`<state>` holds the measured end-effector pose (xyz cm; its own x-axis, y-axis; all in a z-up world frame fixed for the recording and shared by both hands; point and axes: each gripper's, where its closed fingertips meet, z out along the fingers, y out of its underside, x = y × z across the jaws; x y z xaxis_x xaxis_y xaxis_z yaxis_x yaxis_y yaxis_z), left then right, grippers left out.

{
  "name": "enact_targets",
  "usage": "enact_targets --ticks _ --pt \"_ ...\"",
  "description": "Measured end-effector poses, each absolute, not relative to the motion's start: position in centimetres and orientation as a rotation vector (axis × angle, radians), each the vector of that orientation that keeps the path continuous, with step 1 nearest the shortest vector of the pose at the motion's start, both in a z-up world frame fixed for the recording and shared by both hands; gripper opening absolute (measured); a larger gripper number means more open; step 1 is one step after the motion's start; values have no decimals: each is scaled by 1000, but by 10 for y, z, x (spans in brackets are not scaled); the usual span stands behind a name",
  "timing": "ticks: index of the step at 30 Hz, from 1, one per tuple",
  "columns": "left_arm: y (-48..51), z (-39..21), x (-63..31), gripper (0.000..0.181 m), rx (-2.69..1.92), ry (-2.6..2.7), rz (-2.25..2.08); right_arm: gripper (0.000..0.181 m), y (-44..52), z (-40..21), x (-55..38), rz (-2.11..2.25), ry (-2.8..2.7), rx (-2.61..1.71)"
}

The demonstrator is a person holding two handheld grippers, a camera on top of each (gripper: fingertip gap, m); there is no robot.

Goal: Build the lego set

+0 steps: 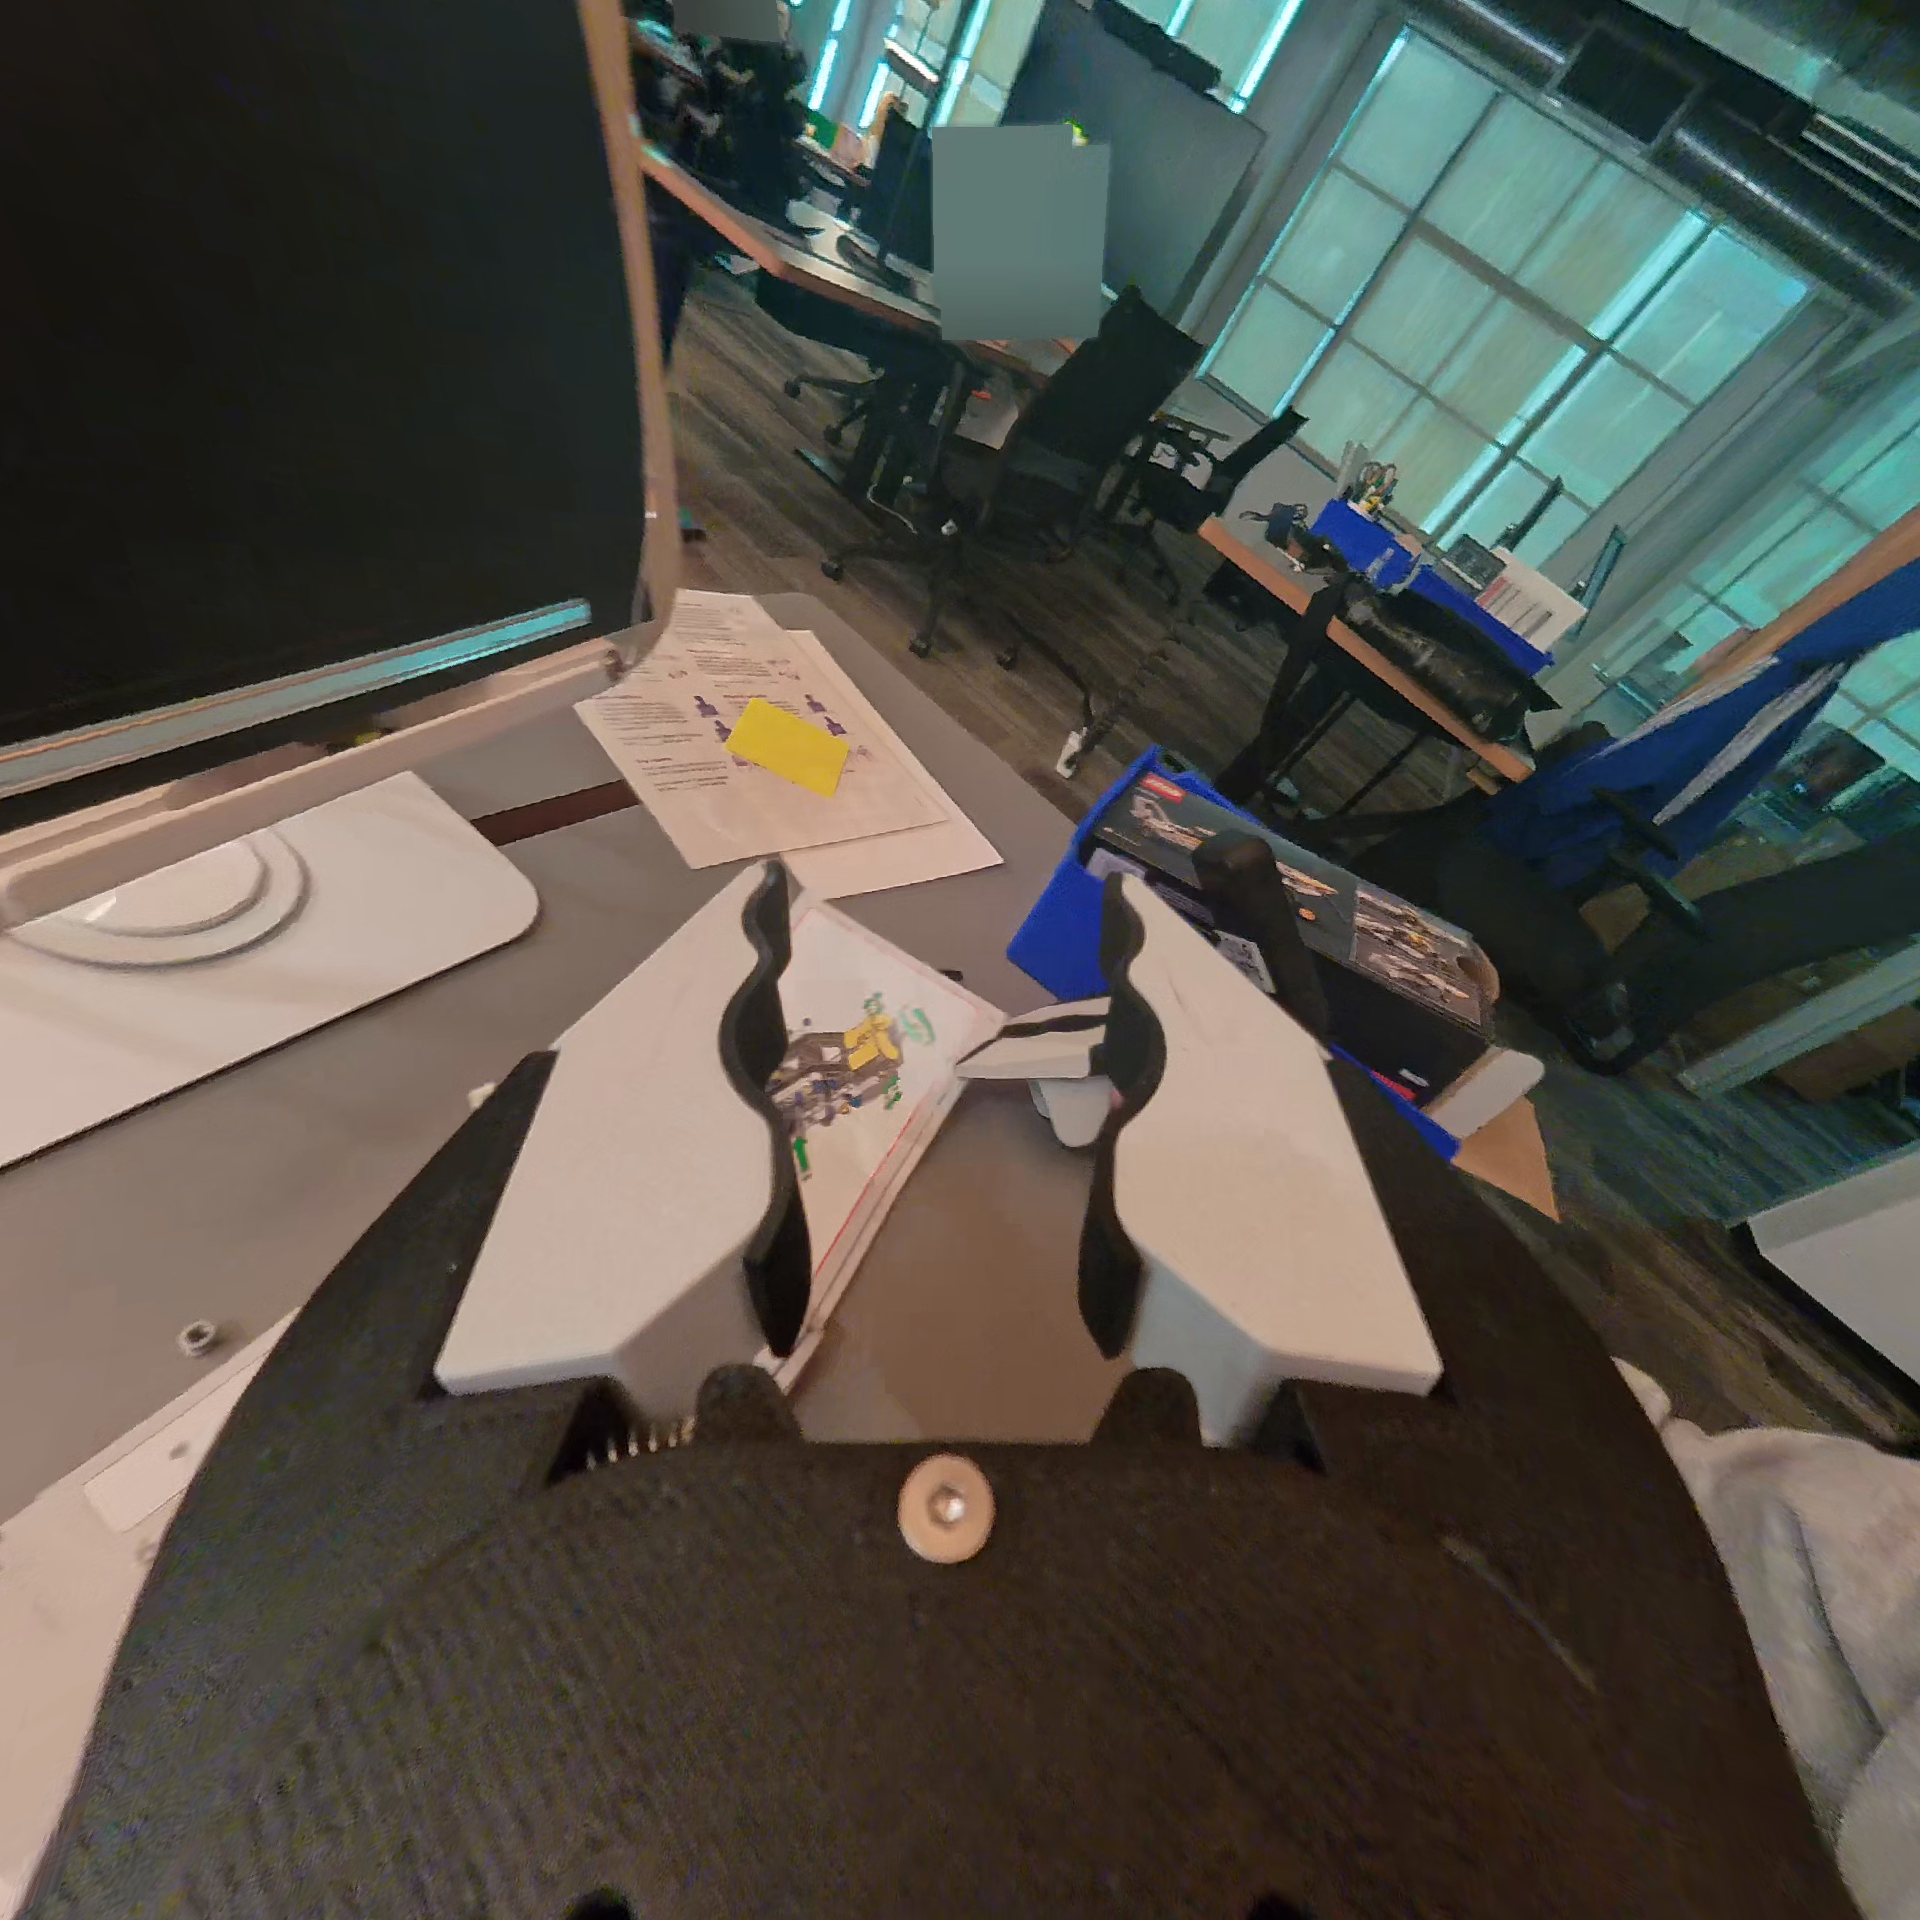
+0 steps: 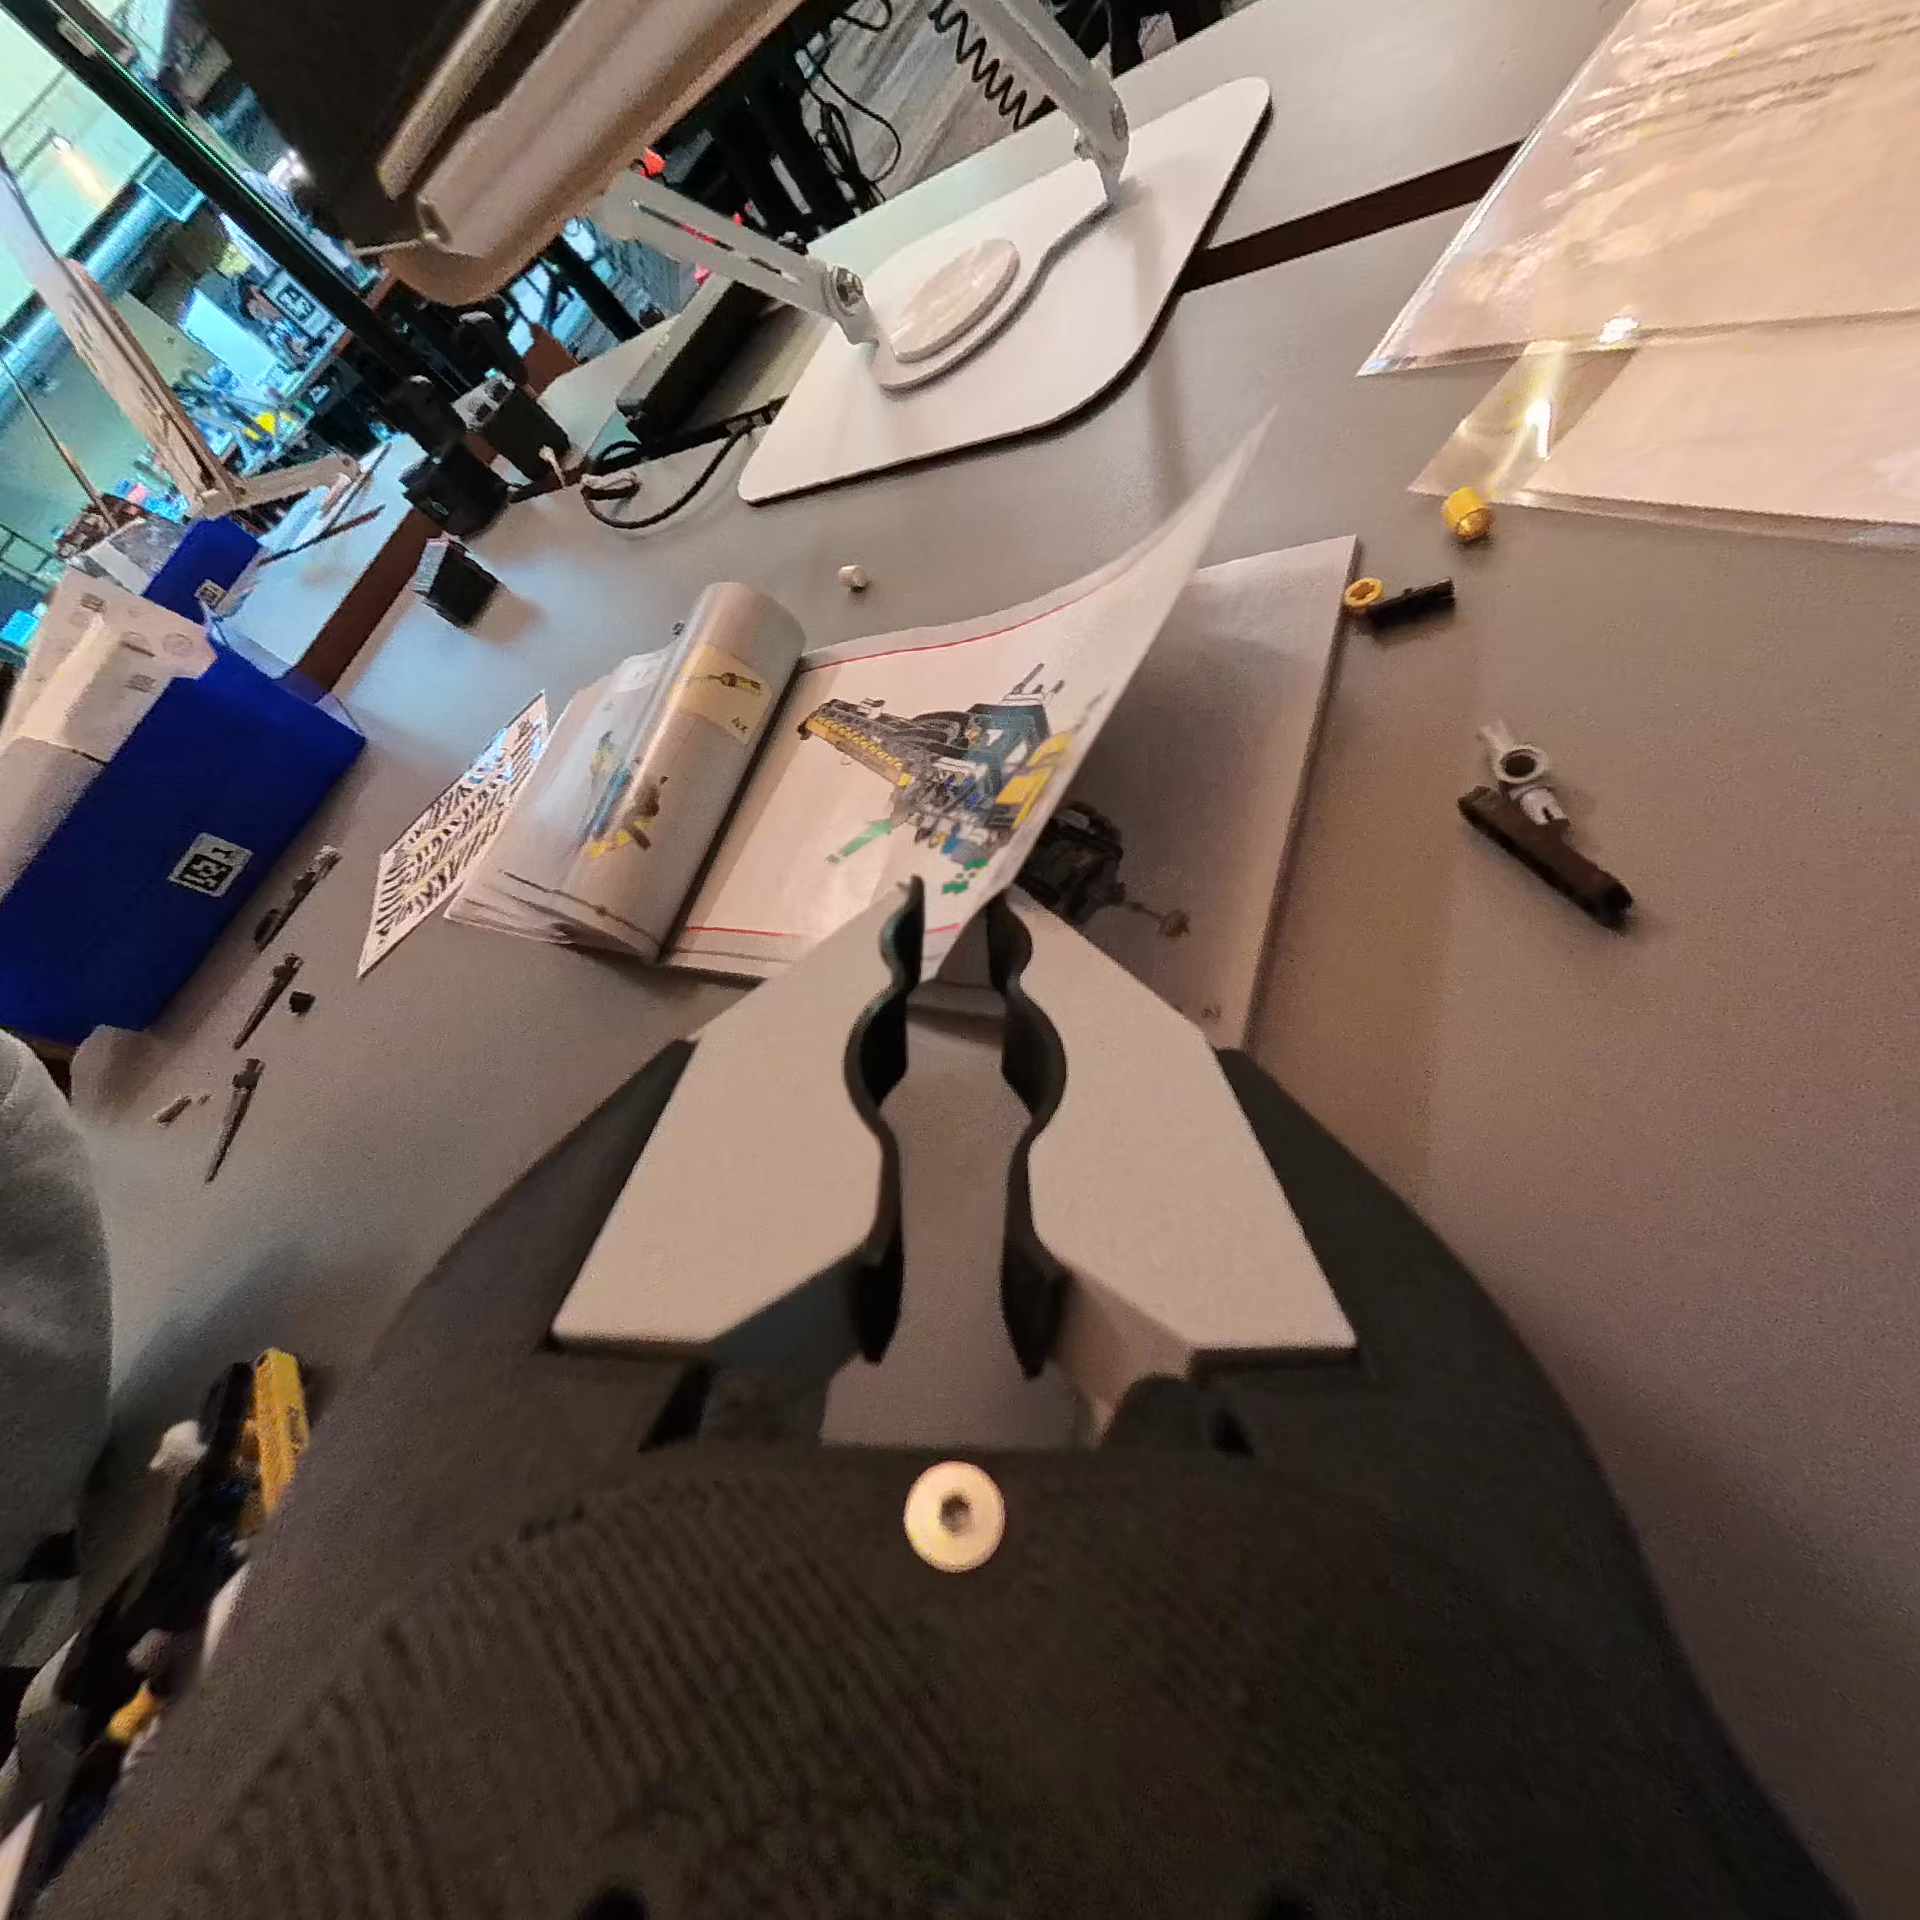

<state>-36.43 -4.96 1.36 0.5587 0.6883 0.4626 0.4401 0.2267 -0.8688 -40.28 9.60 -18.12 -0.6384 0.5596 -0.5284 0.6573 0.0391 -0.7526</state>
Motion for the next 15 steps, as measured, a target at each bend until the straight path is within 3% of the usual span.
enact_targets --ticks 7,11,15 --pt "17 -3 -299 65 -1565 -835 111 22 113 -148 -344 -1775 2413 1024" --pt "50 -79 -231 72 -1689 -716 -54 20 150 -153 -281 -1758 2788 717" --pt "60 -143 -192 76 -1914 -706 -36 16 170 -147 -216 -1960 2720 472"
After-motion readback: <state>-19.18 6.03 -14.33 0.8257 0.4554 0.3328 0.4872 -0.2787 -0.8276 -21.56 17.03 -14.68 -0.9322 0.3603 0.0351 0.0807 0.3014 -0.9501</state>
